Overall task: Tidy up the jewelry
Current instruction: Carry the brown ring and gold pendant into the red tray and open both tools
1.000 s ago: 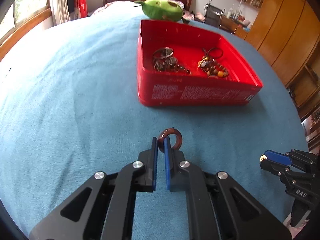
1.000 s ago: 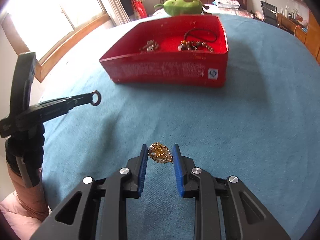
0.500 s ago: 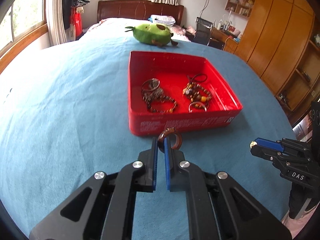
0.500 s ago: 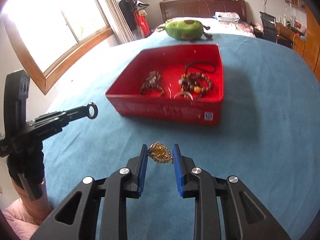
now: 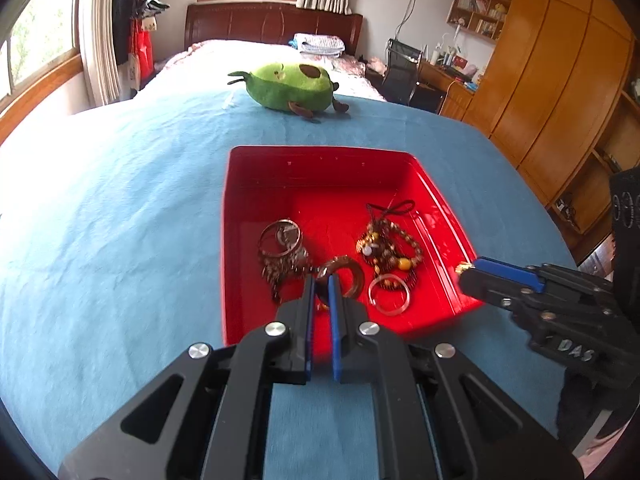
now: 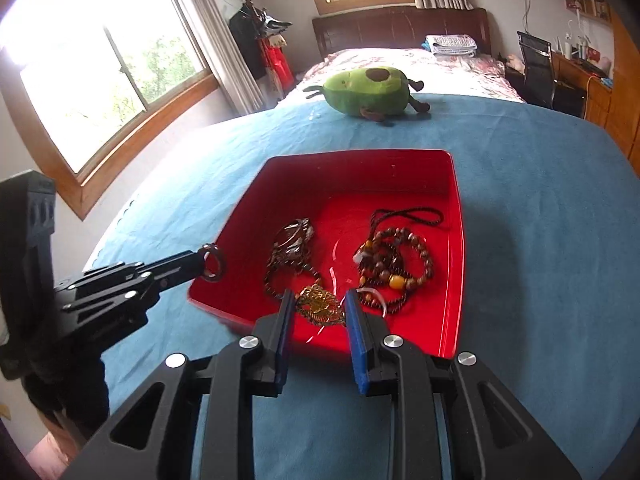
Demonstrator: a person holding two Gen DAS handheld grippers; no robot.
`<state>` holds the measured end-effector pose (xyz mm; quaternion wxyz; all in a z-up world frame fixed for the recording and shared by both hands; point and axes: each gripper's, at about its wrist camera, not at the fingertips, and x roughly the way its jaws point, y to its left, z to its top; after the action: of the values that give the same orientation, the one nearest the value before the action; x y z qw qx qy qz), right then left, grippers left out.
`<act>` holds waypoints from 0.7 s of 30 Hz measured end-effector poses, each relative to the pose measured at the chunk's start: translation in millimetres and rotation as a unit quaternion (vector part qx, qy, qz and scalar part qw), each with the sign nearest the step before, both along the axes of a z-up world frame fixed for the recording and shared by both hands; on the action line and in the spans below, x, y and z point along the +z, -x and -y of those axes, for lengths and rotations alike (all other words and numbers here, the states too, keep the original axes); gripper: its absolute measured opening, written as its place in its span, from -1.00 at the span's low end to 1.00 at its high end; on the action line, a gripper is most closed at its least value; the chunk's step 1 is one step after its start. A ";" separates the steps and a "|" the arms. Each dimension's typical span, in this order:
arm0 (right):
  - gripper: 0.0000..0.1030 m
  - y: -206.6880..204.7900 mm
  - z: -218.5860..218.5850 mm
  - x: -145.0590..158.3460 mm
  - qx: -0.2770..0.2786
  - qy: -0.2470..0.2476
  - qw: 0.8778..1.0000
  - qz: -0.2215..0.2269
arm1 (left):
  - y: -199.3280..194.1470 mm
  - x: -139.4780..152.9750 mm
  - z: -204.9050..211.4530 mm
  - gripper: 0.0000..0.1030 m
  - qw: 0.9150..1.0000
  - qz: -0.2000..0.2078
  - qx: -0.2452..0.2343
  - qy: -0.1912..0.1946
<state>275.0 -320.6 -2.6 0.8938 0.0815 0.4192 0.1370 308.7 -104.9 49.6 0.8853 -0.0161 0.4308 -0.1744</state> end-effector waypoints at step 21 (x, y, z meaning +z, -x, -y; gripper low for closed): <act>-0.42 -60.3 10.9 -53.0 -0.021 -0.016 0.998 -0.056 | -72.8 -56.1 16.4 -0.82 0.998 -0.059 0.001 -0.014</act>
<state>335.3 -331.5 -55.6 0.8699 0.1123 0.4649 0.1204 381.5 -121.3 -6.6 0.8585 -0.0146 0.4849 -0.1661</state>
